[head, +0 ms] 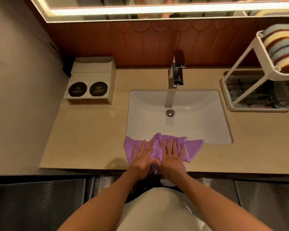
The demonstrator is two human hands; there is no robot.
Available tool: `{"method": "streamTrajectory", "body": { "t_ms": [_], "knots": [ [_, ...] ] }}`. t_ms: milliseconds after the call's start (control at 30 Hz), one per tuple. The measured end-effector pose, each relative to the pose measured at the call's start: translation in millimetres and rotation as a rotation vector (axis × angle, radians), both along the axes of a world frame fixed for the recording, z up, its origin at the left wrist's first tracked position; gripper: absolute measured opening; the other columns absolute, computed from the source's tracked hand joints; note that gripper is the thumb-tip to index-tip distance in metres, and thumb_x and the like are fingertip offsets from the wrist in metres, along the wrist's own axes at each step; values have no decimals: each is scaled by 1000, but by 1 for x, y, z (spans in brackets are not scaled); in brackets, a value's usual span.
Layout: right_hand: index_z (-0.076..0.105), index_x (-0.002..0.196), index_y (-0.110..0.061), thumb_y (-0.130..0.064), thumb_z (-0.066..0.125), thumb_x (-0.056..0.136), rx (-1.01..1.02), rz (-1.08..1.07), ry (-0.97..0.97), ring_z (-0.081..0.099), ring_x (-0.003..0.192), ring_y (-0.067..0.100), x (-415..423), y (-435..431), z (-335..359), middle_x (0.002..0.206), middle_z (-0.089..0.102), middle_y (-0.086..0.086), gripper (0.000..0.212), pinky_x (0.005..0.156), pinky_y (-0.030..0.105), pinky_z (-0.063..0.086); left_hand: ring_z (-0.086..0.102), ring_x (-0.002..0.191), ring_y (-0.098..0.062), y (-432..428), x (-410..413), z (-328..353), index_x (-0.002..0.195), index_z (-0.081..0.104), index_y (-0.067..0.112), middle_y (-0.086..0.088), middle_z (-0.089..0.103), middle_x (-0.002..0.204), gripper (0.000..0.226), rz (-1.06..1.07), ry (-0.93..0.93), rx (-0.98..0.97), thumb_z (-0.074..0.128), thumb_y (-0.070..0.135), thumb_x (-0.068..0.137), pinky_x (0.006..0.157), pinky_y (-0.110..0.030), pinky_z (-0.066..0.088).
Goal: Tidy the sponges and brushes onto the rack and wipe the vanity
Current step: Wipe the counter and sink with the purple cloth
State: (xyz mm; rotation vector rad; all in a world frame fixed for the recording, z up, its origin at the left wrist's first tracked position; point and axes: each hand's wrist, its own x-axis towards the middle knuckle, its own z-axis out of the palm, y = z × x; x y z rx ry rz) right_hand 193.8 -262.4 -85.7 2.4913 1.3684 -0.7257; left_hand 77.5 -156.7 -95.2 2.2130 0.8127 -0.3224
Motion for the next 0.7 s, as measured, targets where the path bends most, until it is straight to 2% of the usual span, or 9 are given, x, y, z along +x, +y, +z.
{"method": "streamTrajectory", "body": {
  "t_ms": [67,100,200,300,400,500,567,633,700],
  "knots": [
    [-24,155,-15,-65,-28,67,-37,9,-21,-4,156,43,-13,22,5,170,-6,18,101,118,73,-3,-26,147,-2,12,-17,-4,149,-18,42,16,-14,165,70,50,33,53,37,33,106,105,-20,-35],
    [-16,160,-16,-69,-22,72,-49,-7,-21,6,155,43,-16,31,7,170,6,19,103,117,73,1,-26,148,-5,17,-24,-5,148,-19,40,14,-16,166,69,61,48,67,36,30,108,105,-20,-35],
    [10,163,-19,-78,16,90,-20,-4,27,26,146,40,-17,53,14,158,32,16,94,115,70,11,-28,150,-11,32,-42,-6,153,-18,36,13,-27,162,65,129,68,102,31,37,110,117,-31,-27],
    [30,156,-23,-88,22,86,67,74,44,39,129,36,-7,61,15,140,49,12,95,113,61,22,-28,151,-20,39,-50,-5,157,-14,30,6,-33,159,67,155,133,229,31,39,108,120,-41,-19],
    [42,144,-27,-91,25,83,94,156,73,45,117,32,7,74,13,125,55,9,90,103,50,30,-20,155,-22,46,-47,-2,162,-4,25,1,-27,164,66,229,129,243,32,38,107,122,-42,-14],
    [52,128,-27,-90,19,79,114,214,82,48,109,29,17,86,10,116,59,6,87,94,43,35,-21,153,-17,51,-46,0,162,-5,25,4,-24,166,69,288,122,234,32,43,106,125,-43,-8],
    [56,122,-25,-88,18,81,136,219,90,50,108,29,22,95,8,114,60,6,84,91,42,35,-28,150,-12,60,-42,-2,161,-10,27,6,-28,164,71,327,135,197,32,44,106,125,-44,-9],
    [58,119,-22,-81,26,89,162,204,76,53,106,30,19,99,9,113,63,7,74,88,44,36,-31,148,-12,68,-42,0,160,-14,28,7,-31,163,72,319,136,189,31,45,107,125,-45,-11],
    [60,114,-20,-74,30,94,200,225,66,57,102,31,19,110,7,109,66,7,64,83,43,37,-32,148,-11,80,-36,-1,160,-14,28,8,-30,162,72,313,139,202,30,47,106,123,-40,-18]
  ]
}}
